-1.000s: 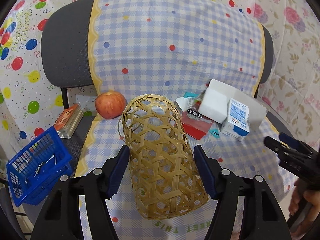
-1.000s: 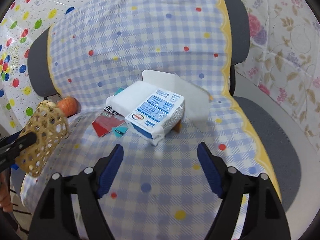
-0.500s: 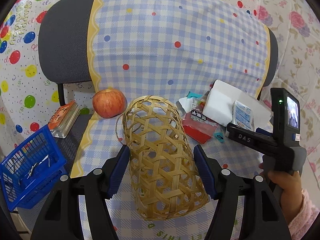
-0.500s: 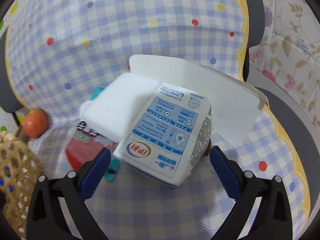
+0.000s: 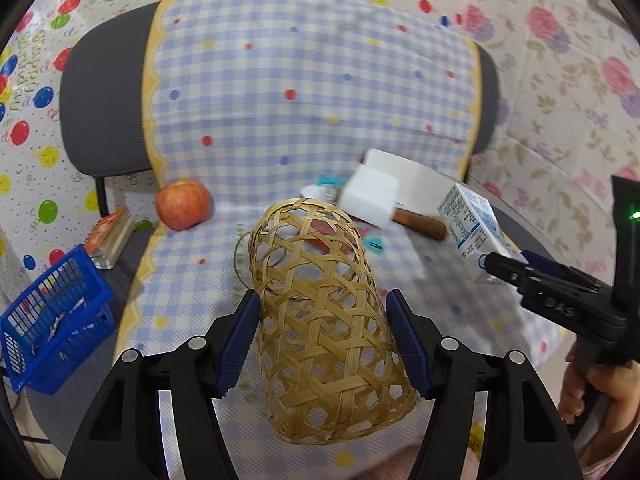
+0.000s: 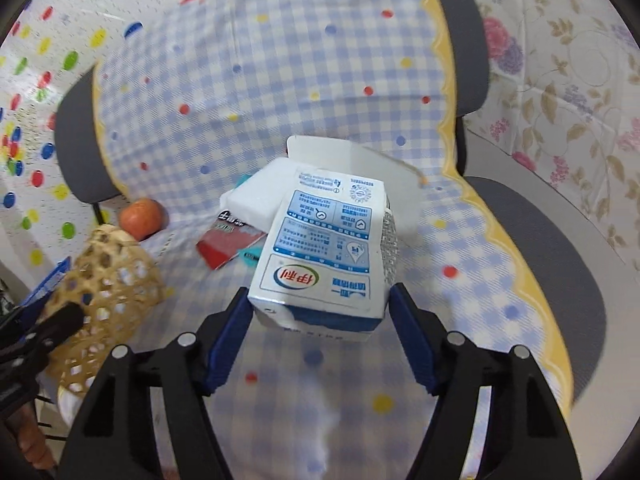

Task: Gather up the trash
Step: 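Carry the bamboo basket and milk carton over the bin with both tools, then open both tools over the bin, dropping basket and carton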

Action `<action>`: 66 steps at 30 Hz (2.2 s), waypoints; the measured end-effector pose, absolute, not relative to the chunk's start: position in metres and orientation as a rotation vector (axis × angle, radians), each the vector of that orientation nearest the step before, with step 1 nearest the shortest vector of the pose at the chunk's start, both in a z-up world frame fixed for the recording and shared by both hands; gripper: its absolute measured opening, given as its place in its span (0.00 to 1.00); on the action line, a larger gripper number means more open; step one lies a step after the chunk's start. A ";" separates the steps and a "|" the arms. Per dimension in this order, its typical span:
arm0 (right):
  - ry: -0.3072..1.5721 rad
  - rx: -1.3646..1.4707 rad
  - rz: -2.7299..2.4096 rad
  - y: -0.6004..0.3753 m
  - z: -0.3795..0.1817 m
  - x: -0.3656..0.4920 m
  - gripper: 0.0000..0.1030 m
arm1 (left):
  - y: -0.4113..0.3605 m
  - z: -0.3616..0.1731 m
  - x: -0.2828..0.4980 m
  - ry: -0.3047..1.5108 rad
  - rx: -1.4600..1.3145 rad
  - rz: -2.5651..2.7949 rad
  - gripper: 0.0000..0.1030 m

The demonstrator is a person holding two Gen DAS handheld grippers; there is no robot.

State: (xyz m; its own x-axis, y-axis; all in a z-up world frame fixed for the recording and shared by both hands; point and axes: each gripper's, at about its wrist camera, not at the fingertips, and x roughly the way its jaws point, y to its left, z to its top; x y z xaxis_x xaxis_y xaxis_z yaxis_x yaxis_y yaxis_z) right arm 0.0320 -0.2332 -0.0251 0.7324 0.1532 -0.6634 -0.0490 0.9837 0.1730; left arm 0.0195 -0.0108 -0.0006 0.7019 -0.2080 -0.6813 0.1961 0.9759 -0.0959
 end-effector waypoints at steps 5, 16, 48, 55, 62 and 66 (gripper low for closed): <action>0.714 0.143 0.134 -0.239 -0.011 -0.009 0.67 | -0.029 0.003 -0.006 0.758 -0.011 -0.288 0.63; 0.685 0.135 0.072 -0.276 0.000 -0.104 0.67 | -0.079 0.015 -0.074 0.732 0.016 -0.453 0.63; 0.812 0.247 -0.143 -0.374 -0.076 -0.245 0.68 | -0.227 -0.055 -0.150 0.868 0.149 -0.786 0.65; 0.876 0.288 -0.164 -0.388 -0.100 -0.236 0.73 | -0.220 -0.064 -0.134 0.888 0.153 -0.722 0.85; 0.829 0.315 -0.184 -0.395 -0.082 -0.240 0.73 | -0.195 -0.048 -0.127 0.867 0.113 -0.651 0.85; 0.787 0.298 -0.163 -0.385 -0.063 -0.241 0.73 | -0.179 -0.034 -0.128 0.838 0.109 -0.610 0.85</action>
